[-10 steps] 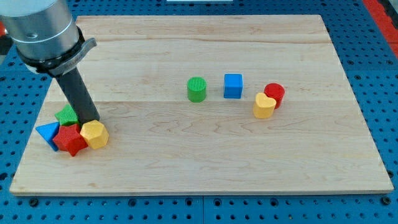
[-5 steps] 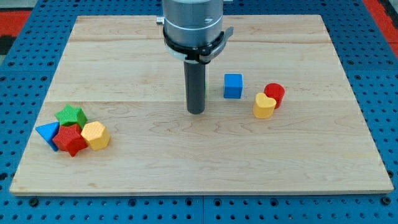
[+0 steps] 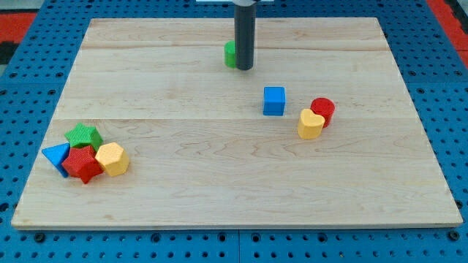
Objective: Push the green circle towards the top center
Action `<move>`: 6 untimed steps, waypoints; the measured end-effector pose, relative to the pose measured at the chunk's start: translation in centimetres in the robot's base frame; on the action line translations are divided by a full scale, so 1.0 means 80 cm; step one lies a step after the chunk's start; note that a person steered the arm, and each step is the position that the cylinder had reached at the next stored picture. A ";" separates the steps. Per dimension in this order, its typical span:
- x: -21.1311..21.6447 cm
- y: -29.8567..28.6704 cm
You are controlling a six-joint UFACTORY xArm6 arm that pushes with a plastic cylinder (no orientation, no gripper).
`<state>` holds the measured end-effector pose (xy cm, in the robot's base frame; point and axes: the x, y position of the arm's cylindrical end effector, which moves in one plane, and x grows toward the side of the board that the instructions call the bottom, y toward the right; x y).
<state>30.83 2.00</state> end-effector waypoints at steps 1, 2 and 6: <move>-0.037 0.005; -0.030 -0.001; -0.033 -0.038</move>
